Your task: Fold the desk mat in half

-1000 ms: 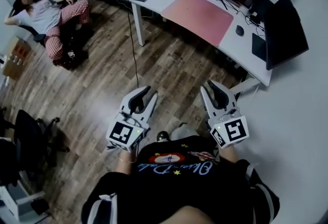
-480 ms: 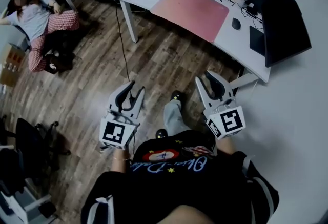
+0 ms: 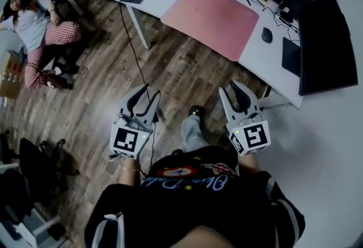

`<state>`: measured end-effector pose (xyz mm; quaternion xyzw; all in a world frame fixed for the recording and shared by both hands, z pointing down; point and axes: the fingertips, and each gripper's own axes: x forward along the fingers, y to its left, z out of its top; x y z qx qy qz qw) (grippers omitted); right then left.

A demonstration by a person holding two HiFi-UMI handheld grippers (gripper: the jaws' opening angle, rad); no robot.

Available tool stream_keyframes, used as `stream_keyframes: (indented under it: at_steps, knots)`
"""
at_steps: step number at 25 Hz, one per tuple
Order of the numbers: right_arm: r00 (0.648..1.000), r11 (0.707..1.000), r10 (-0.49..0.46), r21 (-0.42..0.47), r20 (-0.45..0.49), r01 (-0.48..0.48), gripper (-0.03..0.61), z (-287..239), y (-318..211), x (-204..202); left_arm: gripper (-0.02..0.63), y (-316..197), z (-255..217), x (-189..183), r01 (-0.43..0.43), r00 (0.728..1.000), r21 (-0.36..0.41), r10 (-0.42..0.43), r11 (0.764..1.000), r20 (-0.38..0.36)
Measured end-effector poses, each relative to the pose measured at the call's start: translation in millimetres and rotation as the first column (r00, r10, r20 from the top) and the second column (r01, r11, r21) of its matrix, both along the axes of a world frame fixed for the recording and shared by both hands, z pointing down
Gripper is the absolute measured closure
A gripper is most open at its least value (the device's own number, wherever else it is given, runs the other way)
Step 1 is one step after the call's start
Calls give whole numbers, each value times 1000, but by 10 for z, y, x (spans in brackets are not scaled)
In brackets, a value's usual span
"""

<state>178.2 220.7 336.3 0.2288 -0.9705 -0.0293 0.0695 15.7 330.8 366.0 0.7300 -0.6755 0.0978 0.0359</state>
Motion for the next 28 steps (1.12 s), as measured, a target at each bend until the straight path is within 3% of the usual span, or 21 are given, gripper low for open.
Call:
stream_keyframes:
  at_steps: [12,17,28]
  knots:
    - [999,1000,14,6,-50,-14,477,217,-998,-266,486,-1131,302,-351,-31,996,-79,38,996,79]
    - [997,1000,18,-15,-76,-20,469,363,-1339,-314,473,-1523,422,-512,-31,983,-129,54,991,178]
    - [972,999,19,-39,-234,-29,439,832,-1719,-522,425,-2054,810,-870,-25,957,-245,94,969,275]
